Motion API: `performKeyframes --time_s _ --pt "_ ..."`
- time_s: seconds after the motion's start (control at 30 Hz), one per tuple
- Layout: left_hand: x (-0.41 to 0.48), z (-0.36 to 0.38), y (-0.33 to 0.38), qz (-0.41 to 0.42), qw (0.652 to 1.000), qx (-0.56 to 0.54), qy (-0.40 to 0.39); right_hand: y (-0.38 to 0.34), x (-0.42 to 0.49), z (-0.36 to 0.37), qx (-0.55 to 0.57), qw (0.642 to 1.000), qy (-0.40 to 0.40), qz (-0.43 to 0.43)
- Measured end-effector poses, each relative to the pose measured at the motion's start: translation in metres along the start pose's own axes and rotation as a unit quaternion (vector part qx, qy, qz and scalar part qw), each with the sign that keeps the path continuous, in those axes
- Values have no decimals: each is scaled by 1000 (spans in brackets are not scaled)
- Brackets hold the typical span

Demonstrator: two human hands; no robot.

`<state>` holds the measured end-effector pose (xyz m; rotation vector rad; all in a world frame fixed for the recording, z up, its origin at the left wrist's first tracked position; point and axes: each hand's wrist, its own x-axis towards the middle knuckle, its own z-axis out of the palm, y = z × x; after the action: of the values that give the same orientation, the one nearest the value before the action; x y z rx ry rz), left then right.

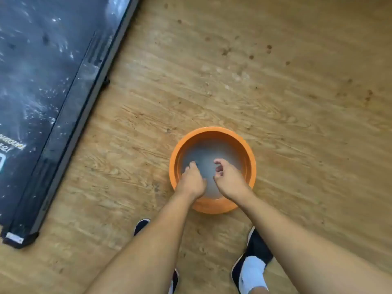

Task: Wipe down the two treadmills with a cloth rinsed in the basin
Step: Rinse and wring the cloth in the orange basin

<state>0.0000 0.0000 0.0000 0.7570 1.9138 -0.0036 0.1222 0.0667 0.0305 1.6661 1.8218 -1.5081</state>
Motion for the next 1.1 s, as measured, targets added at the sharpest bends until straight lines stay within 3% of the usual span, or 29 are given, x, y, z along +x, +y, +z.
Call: performKeyframes --time_s 0.1,0.2,0.37,0.43,0.63,0.73,0.8,0.87,0.93,1.03,1.1 --pt "50 34 3 -75 994 -55 58 17 63 25 -27 998 56 -26" --pt "73 61 -18 -117 979 -94 141 27 106 43 -94 992 45 -75" --pt "86 84 -31 -91 956 -206 189 34 145 72 -175 982 -34 -65" --pt "86 87 -32 -83 941 -259 200 39 149 73 -182 980 -29 -70" --pt "88 80 -44 -86 868 -444 204 66 147 41 -40 995 96 -4" --pt "94 74 -38 -120 839 -500 179 73 138 30 25 998 47 17" --pt "101 73 -36 -129 832 -524 129 76 130 31 59 997 -38 21" --pt "104 73 -35 -150 830 -531 78 78 125 35 72 994 -71 35" --pt "104 72 -35 -171 829 -529 60 82 126 39 101 993 -22 59" --pt "104 77 -29 -174 831 -523 79 85 126 49 226 964 91 111" --pt "106 81 -21 -144 854 -494 79 82 121 61 231 958 143 85"
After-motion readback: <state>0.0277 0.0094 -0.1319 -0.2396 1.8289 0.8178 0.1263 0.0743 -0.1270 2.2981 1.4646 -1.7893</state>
